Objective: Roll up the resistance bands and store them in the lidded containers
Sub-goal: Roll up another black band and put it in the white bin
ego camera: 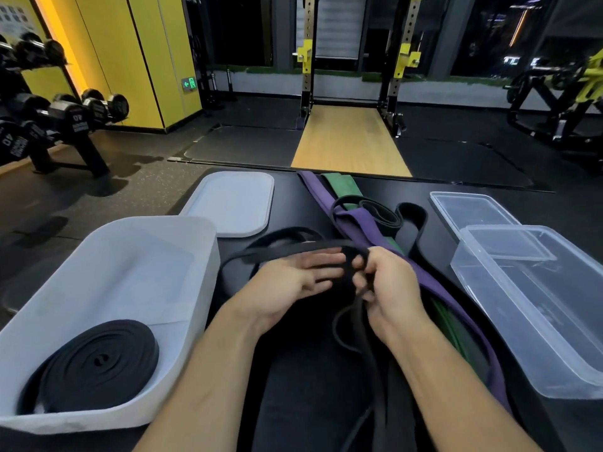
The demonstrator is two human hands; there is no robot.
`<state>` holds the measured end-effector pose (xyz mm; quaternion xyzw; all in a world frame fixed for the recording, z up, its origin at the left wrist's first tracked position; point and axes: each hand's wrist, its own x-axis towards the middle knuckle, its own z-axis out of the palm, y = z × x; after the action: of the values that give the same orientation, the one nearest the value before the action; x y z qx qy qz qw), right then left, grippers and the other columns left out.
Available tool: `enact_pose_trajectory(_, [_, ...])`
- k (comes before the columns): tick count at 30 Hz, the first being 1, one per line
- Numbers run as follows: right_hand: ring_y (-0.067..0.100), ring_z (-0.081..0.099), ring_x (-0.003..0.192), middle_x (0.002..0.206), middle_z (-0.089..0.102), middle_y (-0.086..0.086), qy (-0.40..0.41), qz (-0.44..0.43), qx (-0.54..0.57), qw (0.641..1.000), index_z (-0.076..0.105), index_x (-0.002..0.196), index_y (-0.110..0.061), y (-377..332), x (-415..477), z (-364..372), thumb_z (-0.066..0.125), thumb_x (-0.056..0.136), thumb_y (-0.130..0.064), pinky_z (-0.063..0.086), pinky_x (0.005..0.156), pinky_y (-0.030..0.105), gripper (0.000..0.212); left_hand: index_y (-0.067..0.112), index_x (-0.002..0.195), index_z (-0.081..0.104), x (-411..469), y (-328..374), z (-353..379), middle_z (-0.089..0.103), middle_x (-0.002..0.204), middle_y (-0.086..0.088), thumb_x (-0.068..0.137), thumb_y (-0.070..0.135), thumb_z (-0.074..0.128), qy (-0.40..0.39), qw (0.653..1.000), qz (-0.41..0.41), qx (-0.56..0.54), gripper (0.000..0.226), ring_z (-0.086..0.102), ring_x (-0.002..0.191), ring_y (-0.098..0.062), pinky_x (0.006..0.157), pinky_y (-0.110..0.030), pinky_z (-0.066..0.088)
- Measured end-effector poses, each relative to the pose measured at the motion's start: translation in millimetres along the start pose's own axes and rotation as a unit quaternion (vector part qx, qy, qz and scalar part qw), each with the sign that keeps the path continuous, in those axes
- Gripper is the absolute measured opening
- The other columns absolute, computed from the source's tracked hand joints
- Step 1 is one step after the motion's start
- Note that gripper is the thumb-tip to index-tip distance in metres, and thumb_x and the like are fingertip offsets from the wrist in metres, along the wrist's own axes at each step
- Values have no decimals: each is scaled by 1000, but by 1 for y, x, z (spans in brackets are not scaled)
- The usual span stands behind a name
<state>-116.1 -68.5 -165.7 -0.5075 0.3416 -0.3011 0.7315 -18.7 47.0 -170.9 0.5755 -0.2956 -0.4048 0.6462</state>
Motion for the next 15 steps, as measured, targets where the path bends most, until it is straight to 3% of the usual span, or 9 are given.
enact_pose_trajectory(2, [14,35,41,60,47,5,19,-4,-3,1000,51,69,-9,-1,2,-2,39,78,4,21,41,25,20,18,138,62,0,1,7,67,140,1,95,-11,53,-34,999,20,-28,53,63,130,-14,108,-33,51])
enact_pose_trajectory(4, [16,36,41,57,47,8,-7,-50,-96,994,54,65,-12,2,-2,-1,41,78,5,24,41,23,25,19,130,66,0,7,17,71,133,-4,100,25,64,-4,992,36,-118,30,66,124,-17,105,-39,51])
enact_pose_trajectory(6, [17,40,42,50,51,11,-65,-104,-214,969,55,59,-12,7,-7,2,46,75,-3,30,45,25,21,14,123,65,5,13,21,77,114,-9,105,43,48,75,975,41,-204,38,72,114,-24,99,-42,52])
enact_pose_trajectory(8, [18,47,44,46,56,11,-125,-148,-299,935,57,58,-11,11,-9,2,49,66,-14,40,51,33,11,11,111,62,7,17,20,74,84,-8,110,42,39,143,946,57,-284,39,77,96,-27,96,-43,54])
enact_pose_trajectory(10, [20,55,51,53,63,13,-196,-135,-325,915,61,58,-14,13,-12,3,52,58,-20,48,58,43,11,15,95,58,6,20,16,50,60,1,110,45,41,200,912,57,-353,38,68,60,-17,75,-32,60])
enact_pose_trajectory(11, [21,57,55,60,67,13,-224,-121,-330,909,64,60,-15,15,-13,3,54,55,-22,49,60,46,13,18,87,54,5,21,13,37,56,4,109,48,42,215,899,50,-378,40,52,45,-11,58,-25,54])
enact_pose_trajectory(13, [19,56,62,69,69,10,-234,-104,-297,920,69,70,-14,12,-16,3,57,54,-20,50,63,43,21,21,74,45,5,20,10,23,54,6,110,48,43,236,910,40,-339,45,24,40,-10,42,-22,35])
enact_pose_trajectory(15, [18,62,72,82,72,8,-195,-73,-191,959,73,89,-13,8,-13,1,58,64,-15,56,72,41,30,23,66,40,7,11,10,24,51,4,109,44,44,249,958,47,-137,48,22,42,-14,46,-29,30])
